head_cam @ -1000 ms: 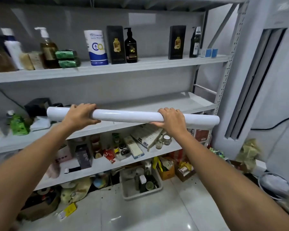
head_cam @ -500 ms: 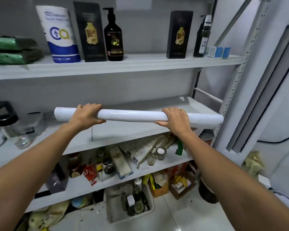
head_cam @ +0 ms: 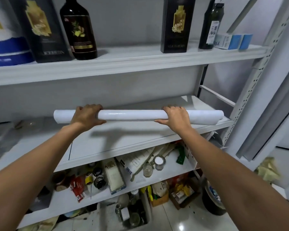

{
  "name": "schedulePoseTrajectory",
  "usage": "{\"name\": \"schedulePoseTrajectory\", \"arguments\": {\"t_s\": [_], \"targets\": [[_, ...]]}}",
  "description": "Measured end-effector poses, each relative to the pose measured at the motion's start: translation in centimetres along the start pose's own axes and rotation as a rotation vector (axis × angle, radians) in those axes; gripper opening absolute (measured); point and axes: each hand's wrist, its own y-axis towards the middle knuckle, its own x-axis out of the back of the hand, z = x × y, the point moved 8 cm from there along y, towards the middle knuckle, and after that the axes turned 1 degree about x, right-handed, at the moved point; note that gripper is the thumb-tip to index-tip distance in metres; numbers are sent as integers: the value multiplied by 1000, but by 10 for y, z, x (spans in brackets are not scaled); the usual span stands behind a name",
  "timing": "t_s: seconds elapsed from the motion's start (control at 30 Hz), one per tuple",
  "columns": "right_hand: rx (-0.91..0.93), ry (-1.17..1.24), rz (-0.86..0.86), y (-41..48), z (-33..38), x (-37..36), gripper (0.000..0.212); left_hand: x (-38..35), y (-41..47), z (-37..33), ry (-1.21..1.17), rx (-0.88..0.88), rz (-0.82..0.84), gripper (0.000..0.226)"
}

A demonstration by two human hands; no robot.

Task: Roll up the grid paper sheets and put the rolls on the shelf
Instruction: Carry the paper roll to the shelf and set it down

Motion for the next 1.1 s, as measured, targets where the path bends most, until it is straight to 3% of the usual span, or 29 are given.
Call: {"name": "schedulePoseTrajectory", "arguments": {"t_s": [0.63, 1.1], "targets": [[180, 62, 92, 85, -225, -119, 51, -136, 123, -158, 168, 147, -56, 44], [231, 104, 220, 119, -248, -255, 50, -274, 174, -119, 121, 298, 217, 44]]}}
